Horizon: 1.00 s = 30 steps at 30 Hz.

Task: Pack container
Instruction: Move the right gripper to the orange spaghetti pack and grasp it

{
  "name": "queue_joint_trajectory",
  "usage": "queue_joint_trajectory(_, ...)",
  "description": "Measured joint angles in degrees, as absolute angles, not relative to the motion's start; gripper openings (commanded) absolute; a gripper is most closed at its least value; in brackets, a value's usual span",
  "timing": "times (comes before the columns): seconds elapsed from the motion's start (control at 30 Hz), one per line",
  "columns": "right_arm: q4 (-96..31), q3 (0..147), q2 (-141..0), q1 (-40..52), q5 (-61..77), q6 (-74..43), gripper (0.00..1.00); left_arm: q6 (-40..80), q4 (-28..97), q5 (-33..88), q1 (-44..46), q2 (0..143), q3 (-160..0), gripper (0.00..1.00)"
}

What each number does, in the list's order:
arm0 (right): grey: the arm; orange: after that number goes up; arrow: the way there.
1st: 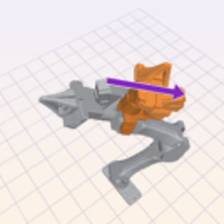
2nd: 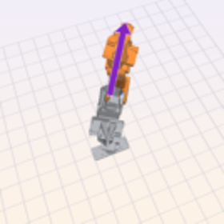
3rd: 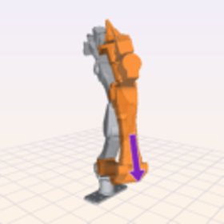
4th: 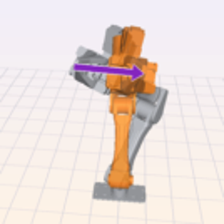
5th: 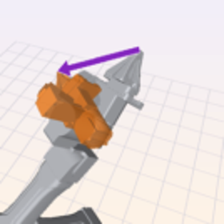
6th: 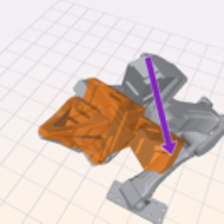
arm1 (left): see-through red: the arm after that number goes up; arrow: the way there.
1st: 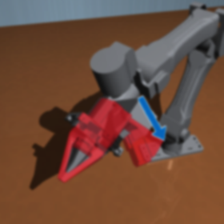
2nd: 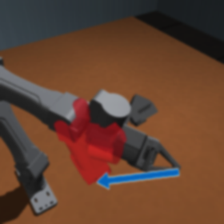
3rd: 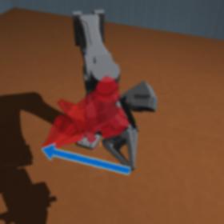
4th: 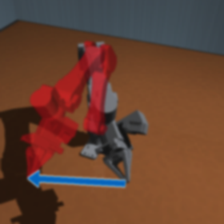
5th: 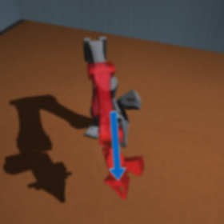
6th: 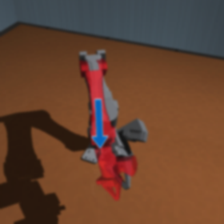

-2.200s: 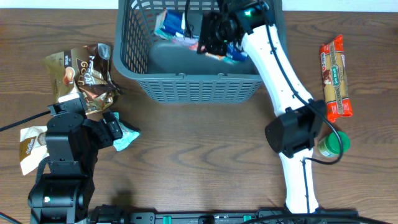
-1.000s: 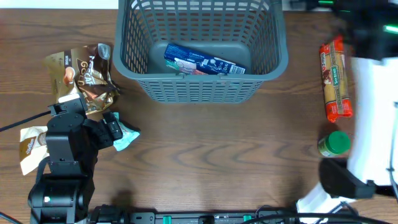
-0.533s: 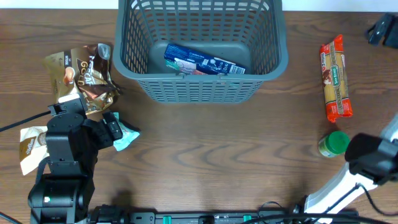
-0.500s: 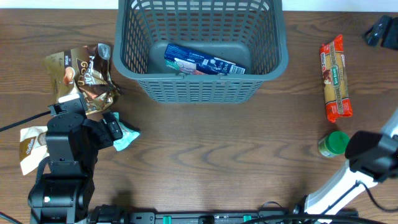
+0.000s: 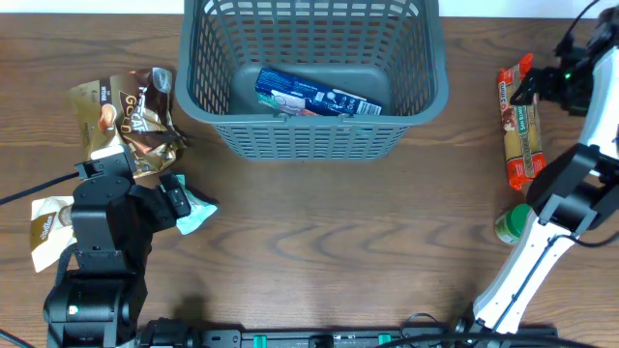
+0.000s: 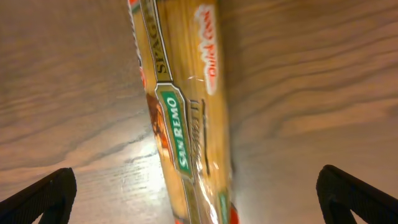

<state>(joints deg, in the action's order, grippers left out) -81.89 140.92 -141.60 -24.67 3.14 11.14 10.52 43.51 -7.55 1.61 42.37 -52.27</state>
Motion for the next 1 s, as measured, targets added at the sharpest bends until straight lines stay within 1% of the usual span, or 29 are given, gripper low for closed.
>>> queue_joint_trajectory(0.27,-82.0,140.9,-149.0,-24.2,3.2,11.3,0.99,10.5,43.5,-7.6,1.6,42.4,-52.3,0.98)
queue_joint_trajectory(0.33,-81.7,140.9,-150.2,-24.0,3.0,11.2,0.95,10.5,43.5,-7.6,1.6,42.4,-52.3,0.99)
queue_joint_trajectory(0.43,-81.5,140.9,-151.0,-23.9,2.5,10.5,0.79,10.5,43.5,-7.6,1.6,42.4,-52.3,0.99)
queue_joint_trajectory(0.47,-81.5,140.9,-151.0,-23.9,2.4,10.3,0.76,10.5,43.5,-7.6,1.6,42.4,-52.3,0.99)
queue_joint_trajectory(0.6,-81.7,140.9,-151.1,-23.8,1.9,9.7,0.42,10.5,43.5,-7.6,1.6,42.4,-52.3,0.98)
queue_joint_trajectory(0.7,-82.3,140.9,-151.1,-23.7,1.8,9.9,0.20,10.5,43.5,-7.6,1.6,42.4,-52.3,0.98)
queue_joint_trajectory(0.73,-82.4,140.9,-151.1,-23.7,1.9,9.8,0.10,10.5,43.5,-7.6,1.6,42.4,-52.3,0.99)
queue_joint_trajectory(0.77,-82.6,140.9,-151.1,-23.7,2.2,10.0,0.02,10.5,43.5,-7.6,1.6,42.4,-52.3,0.98)
queue_joint_trajectory(0.83,-83.0,140.9,-151.0,-23.6,2.2,9.9,0.01,10.5,43.5,-7.6,1.6,42.4,-52.3,0.98)
queue_joint_trajectory(1.0,-83.0,140.9,-150.5,-23.2,3.5,9.7,0.01,10.5,43.5,-7.6,1.6,42.4,-52.3,0.98)
